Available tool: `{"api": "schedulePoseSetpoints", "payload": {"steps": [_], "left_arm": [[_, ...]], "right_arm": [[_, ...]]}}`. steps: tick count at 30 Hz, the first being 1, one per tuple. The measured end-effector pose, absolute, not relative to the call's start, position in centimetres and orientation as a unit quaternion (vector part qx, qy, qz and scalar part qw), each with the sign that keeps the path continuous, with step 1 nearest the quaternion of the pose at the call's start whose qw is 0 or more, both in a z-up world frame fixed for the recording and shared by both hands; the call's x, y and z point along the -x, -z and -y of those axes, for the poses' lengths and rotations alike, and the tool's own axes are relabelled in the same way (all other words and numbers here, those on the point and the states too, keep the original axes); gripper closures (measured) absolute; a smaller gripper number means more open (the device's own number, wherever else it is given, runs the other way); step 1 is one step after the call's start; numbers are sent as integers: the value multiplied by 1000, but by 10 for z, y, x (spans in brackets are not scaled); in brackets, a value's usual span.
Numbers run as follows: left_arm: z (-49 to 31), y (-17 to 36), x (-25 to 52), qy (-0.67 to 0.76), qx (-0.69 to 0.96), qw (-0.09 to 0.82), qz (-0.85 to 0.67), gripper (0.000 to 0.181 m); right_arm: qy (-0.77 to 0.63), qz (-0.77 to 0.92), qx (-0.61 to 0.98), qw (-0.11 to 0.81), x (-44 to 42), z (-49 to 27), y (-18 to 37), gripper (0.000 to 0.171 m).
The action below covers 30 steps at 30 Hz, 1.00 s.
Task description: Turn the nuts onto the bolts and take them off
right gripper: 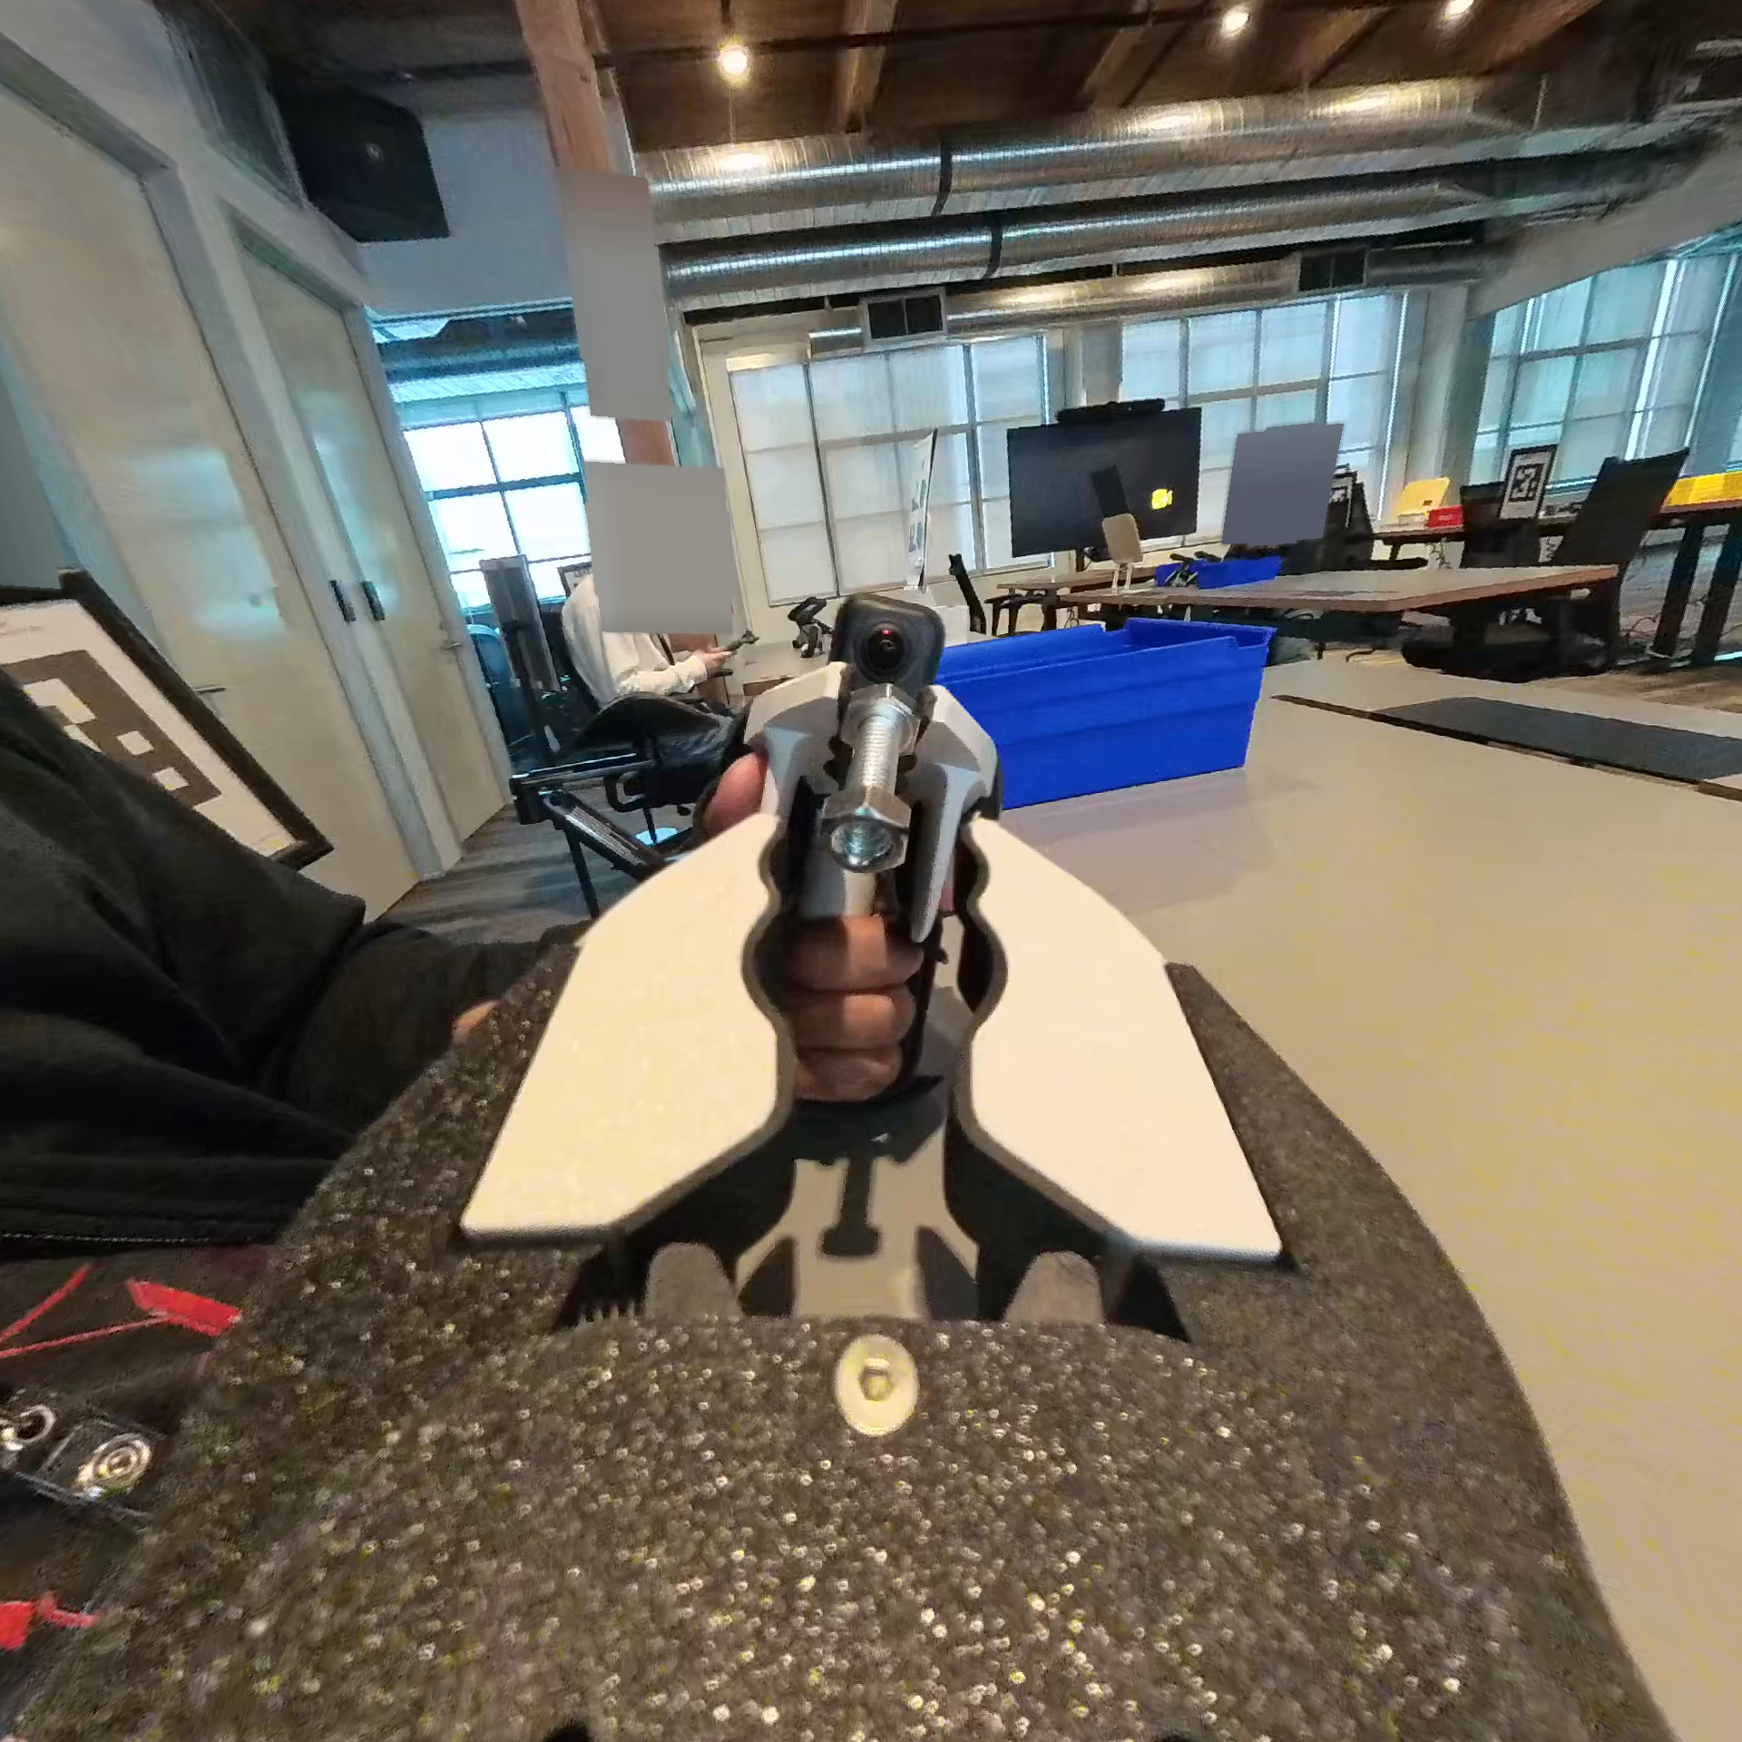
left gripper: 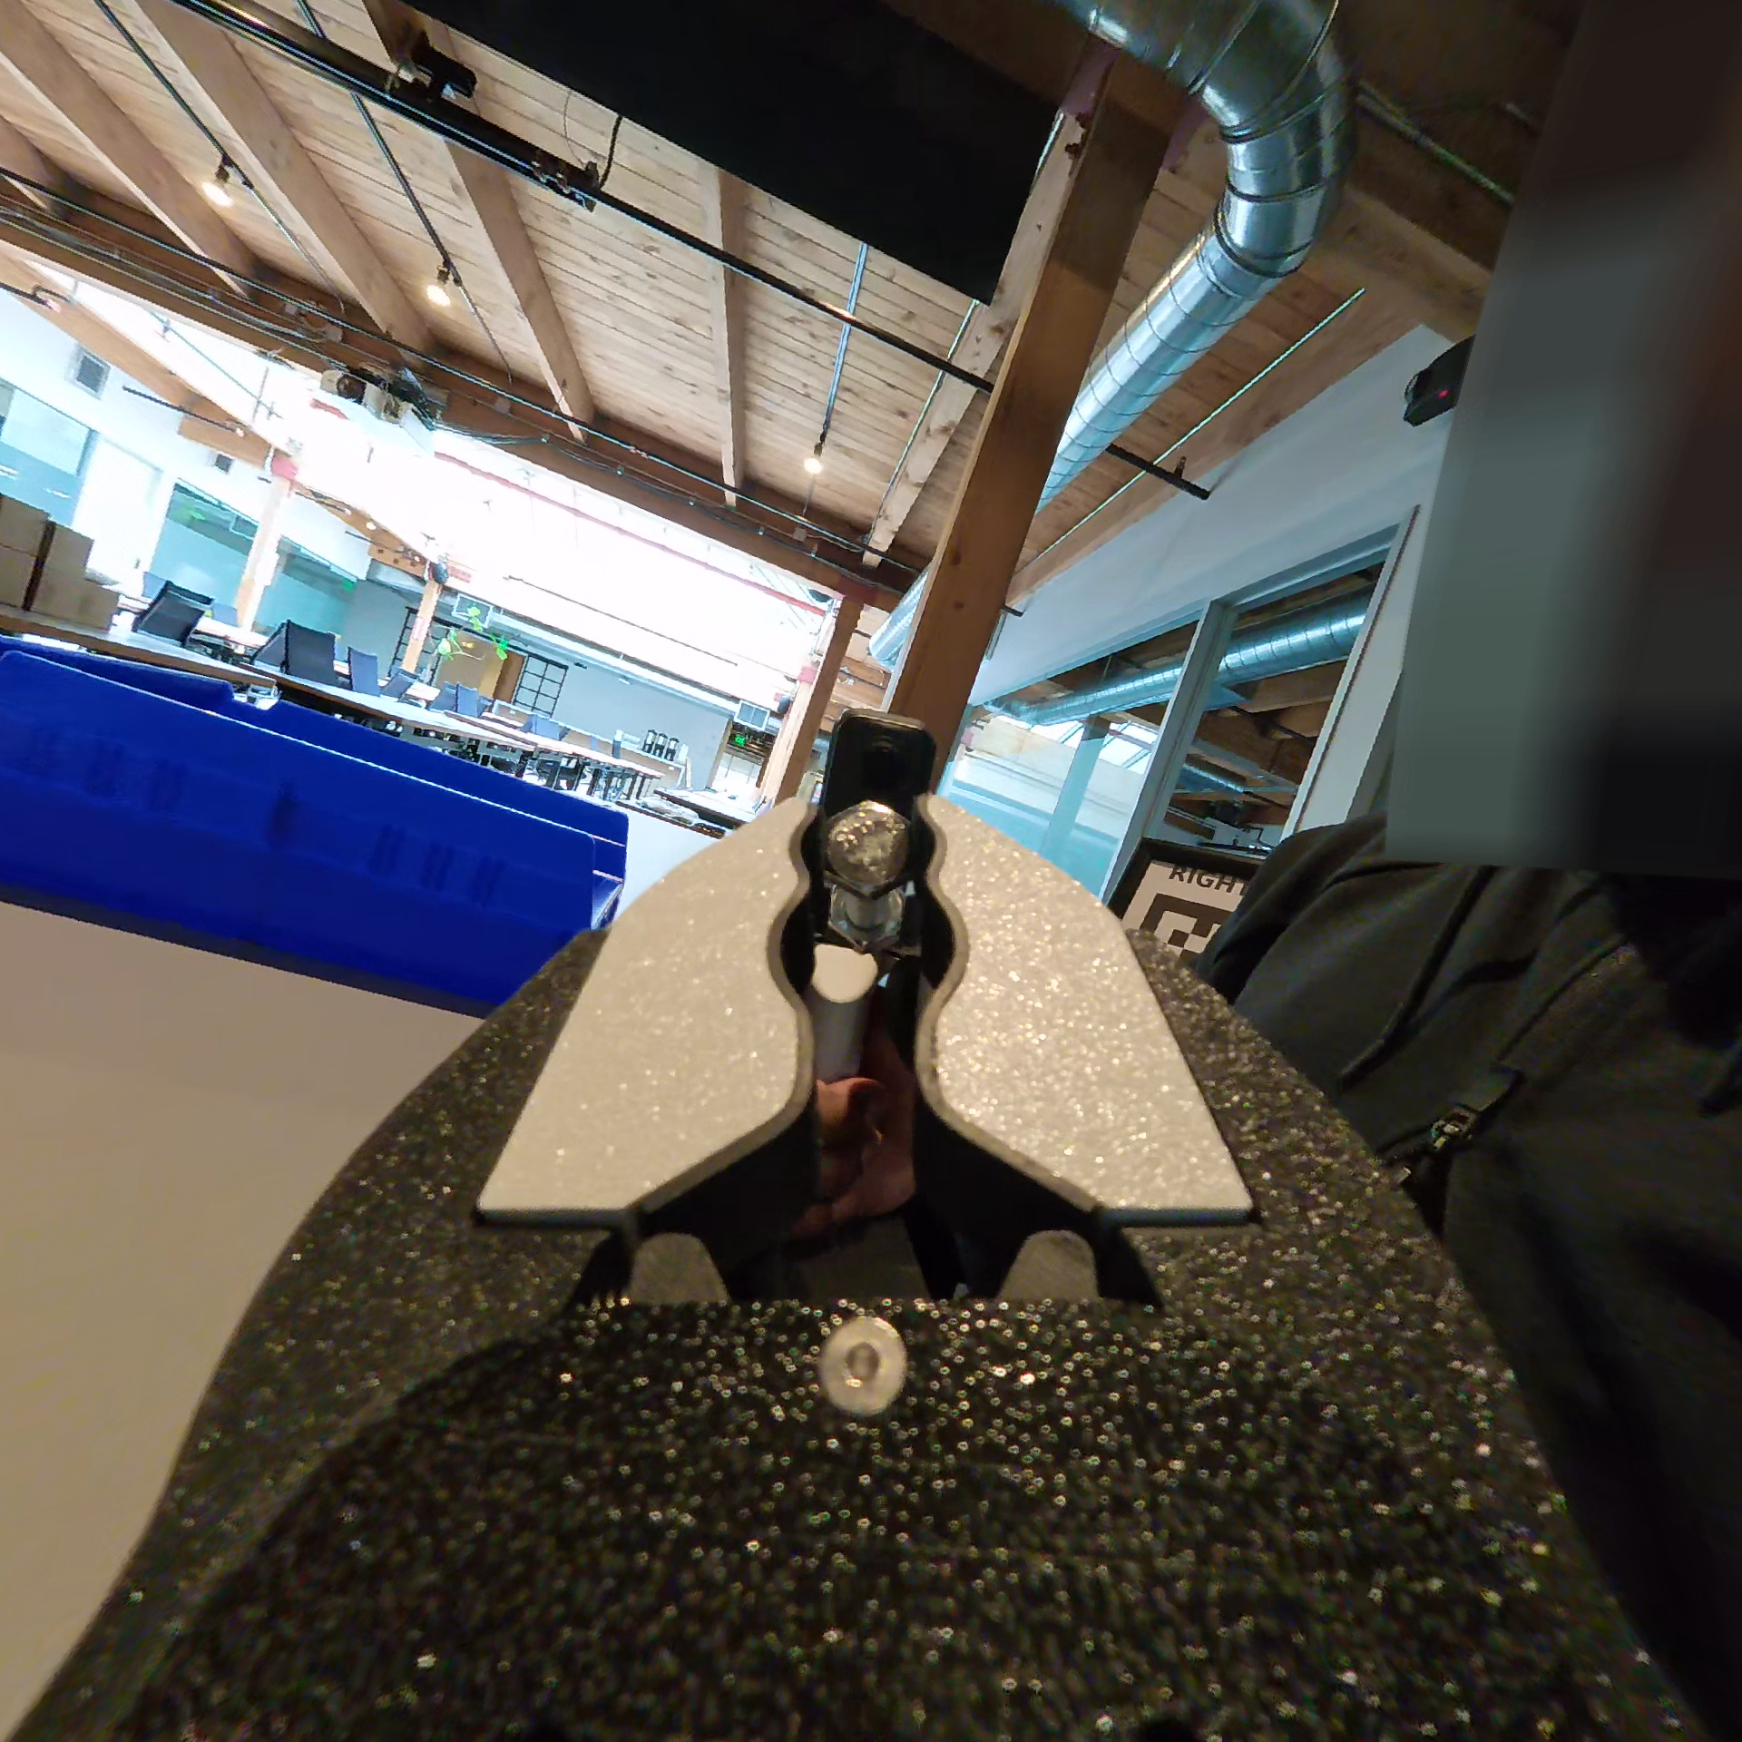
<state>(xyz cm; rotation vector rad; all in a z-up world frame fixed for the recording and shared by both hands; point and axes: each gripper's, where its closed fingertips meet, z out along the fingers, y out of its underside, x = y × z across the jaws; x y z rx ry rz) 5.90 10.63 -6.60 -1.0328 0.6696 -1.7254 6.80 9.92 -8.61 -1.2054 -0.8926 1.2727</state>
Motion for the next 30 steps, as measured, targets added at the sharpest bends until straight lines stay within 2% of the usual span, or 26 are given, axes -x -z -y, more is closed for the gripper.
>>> {"api": "schedulePoseSetpoints", "payload": {"steps": [3, 6, 11, 14, 18, 24, 30], "left_arm": [[-105, 67, -61, 708, 427, 486, -282, 165], [-106, 68, -61, 710, 430, 484, -277, 165], [-108, 68, -59, 723, 427, 472, -269, 165], [-107, 67, -59, 726, 423, 471, -268, 165], [-110, 65, -53, 732, 416, 476, -253, 165], [-112, 65, -52, 733, 415, 478, -249, 165], [-110, 66, -57, 721, 424, 481, -263, 165]], "right_arm": [[-535, 383, 506, 557, -68, -98, 86, 152], [-502, 396, 503, 581, -67, -98, 88, 154], [-297, 460, 462, 698, -65, -100, 90, 154], [-204, 476, 441, 733, -65, -99, 89, 153], [-267, 454, 455, 717, -66, -98, 86, 134], [-395, 408, 496, 657, -70, -105, 85, 133], [-446, 407, 516, 608, -64, -104, 92, 136]]}}
